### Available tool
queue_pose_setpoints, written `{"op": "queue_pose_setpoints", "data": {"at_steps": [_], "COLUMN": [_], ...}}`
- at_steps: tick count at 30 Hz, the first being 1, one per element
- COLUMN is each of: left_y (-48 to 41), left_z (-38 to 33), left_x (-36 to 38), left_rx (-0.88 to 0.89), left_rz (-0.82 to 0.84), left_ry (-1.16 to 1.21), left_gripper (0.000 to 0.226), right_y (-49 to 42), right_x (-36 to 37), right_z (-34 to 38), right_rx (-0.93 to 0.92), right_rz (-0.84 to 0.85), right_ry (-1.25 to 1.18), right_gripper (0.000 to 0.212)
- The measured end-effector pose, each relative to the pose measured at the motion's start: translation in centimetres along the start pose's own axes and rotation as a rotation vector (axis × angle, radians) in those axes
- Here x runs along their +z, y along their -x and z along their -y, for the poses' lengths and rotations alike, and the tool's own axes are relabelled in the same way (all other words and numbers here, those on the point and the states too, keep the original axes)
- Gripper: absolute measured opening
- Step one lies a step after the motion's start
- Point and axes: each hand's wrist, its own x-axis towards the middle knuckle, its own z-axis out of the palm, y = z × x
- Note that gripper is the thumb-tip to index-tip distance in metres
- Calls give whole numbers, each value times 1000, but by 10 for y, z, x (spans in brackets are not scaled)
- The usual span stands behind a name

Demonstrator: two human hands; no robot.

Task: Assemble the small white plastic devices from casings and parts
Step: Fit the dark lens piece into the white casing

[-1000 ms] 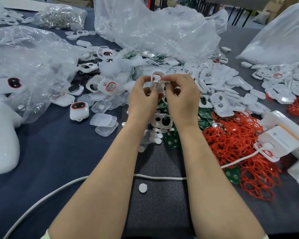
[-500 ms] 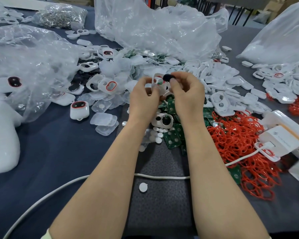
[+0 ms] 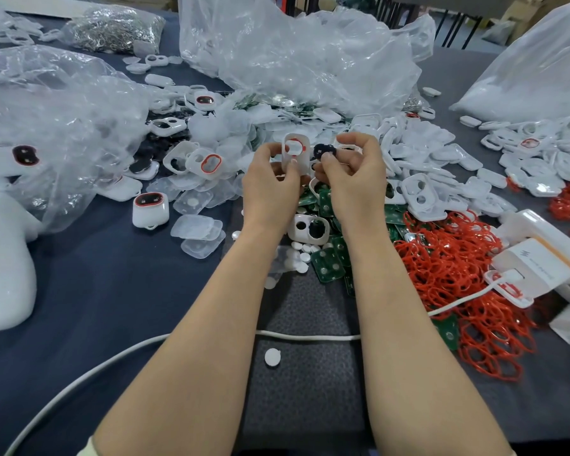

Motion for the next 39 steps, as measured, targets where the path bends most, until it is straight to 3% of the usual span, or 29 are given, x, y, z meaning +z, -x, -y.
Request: {"op": "queue_pose_setpoints", "data": {"at_steps": [7,14,29,32,36,39], "left_y": [3,6,3,3,4,4], "left_z": [1,0,-1,-2,1,1], "left_x": [3,4,2,2,2,2], "left_rx": [136,168,33,57,101,120], "left_rz": [-24,37,7,12,6,30], "left_ry": [-143,-137,19,-16,-84,-76], "left_gripper": [22,26,21,18,15,17], "right_y": [2,4,-2,0,2,3], "right_x": [3,5,-3,0,2,4], "right_z": [-1,-1,7,4,2,1], "right_rx": [-84,-177,76,11,-81,-108], "right_rz": [-84,-142,28,25,16,14], "right_ry": [94,144,-200,-40,95,149], "right_gripper": [14,12,13,3,16,8]}}
